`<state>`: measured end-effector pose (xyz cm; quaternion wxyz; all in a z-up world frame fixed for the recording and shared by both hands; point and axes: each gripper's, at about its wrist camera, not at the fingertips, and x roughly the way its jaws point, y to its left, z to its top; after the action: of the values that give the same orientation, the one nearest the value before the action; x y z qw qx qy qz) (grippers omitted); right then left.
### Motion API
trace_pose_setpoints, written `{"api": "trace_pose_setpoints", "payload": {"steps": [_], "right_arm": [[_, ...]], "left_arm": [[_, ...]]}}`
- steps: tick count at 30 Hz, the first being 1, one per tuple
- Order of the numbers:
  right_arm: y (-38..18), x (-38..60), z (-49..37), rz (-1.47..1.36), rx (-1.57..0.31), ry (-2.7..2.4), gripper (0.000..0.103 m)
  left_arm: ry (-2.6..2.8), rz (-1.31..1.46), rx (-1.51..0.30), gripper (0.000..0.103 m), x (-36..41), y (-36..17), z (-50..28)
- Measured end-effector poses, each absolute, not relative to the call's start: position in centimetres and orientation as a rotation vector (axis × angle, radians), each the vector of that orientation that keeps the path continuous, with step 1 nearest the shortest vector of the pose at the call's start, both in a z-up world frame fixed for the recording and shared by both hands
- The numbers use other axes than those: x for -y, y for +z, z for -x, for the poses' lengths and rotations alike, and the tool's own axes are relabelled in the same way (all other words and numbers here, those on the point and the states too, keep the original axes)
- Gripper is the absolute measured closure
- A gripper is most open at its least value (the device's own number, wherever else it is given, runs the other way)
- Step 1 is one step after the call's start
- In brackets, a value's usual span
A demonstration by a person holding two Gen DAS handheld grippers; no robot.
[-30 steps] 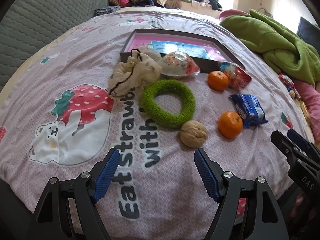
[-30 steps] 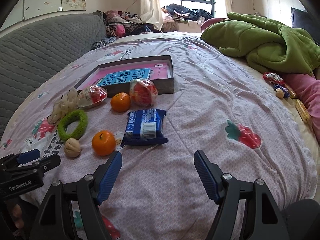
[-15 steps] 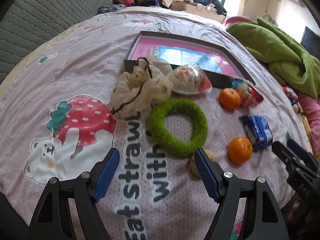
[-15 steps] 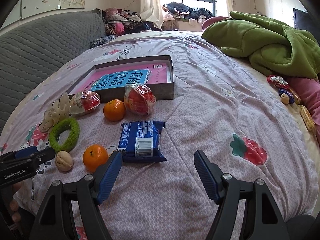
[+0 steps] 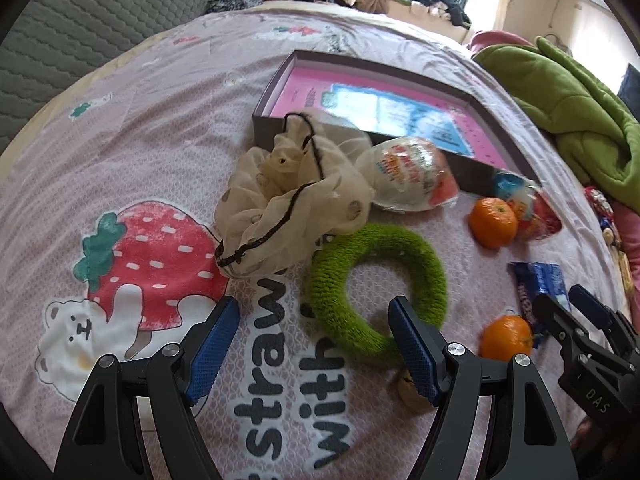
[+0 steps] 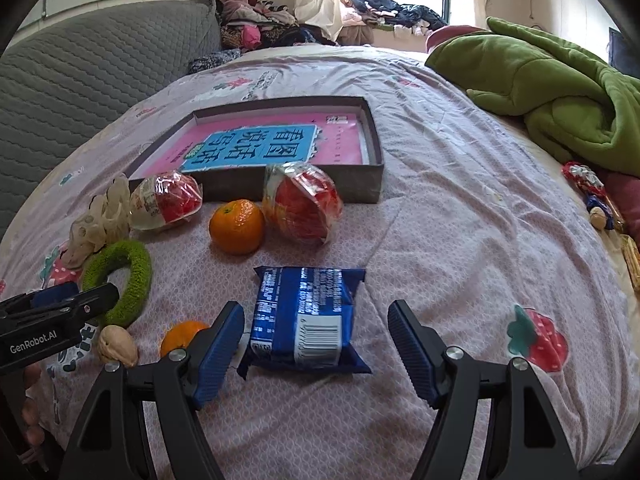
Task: Organize objects
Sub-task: 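Move the right tool to the blue snack packet while the left tool reaches the green fuzzy ring, then close the right tool on the blue packet while the left tool closes on the green ring, then carry the packet with the right tool while the left tool carries the ring to the grey box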
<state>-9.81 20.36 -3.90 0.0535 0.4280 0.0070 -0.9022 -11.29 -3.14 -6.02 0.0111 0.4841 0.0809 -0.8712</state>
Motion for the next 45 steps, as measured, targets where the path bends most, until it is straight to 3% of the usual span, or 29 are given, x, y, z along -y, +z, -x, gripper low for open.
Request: {"api": "trace_pose_setpoints", "payload": {"steps": [7, 9, 11, 14, 16, 18, 28, 45], "right_arm": [[-5.4, -20.4, 11.0, -1.396, -0.015, -2.721, 0.032], [-5.5, -20.6, 11.0, -1.394, -0.005, -2.726, 0.037], [-5.4, -20.5, 11.1, -1.385, -0.021, -2.724, 0.048], [-5.4, -20.2, 11.0, -1.371, -0.054, -2.727, 0.049], [-5.4, -20.1, 10.8, -1.359, -0.066, -2.733, 0.05], [-5.4, -20.1, 10.7, -1.349, -0.07, -2.731, 0.051], [-5.0, -20.7, 10.1, -1.308, -0.034, -2.735, 0.051], [-2.8, -21.0, 9.4, -1.179, -0.015, -2.788, 0.051]], "left_arm": [[-2.711, -1.497, -0.229, 0.026, 3.2, -6.6, 12.3], [-2.72, -1.489, -0.226, 0.031, 3.1, -6.6, 12.3], [-2.733, -1.483, -0.221, 0.036, 3.0, -6.6, 12.2], [-2.753, -1.474, -0.204, 0.051, 2.8, -6.3, 12.1], [-2.767, -1.466, -0.204, 0.072, 2.8, -6.1, 11.9], [-2.794, -1.476, -0.241, 0.085, 2.9, -6.0, 11.7], [-2.86, -1.458, -0.271, 0.09, 2.8, -5.5, 11.1], [-2.977, -1.289, -0.165, 0.09, 1.7, -2.8, 9.5]]}}
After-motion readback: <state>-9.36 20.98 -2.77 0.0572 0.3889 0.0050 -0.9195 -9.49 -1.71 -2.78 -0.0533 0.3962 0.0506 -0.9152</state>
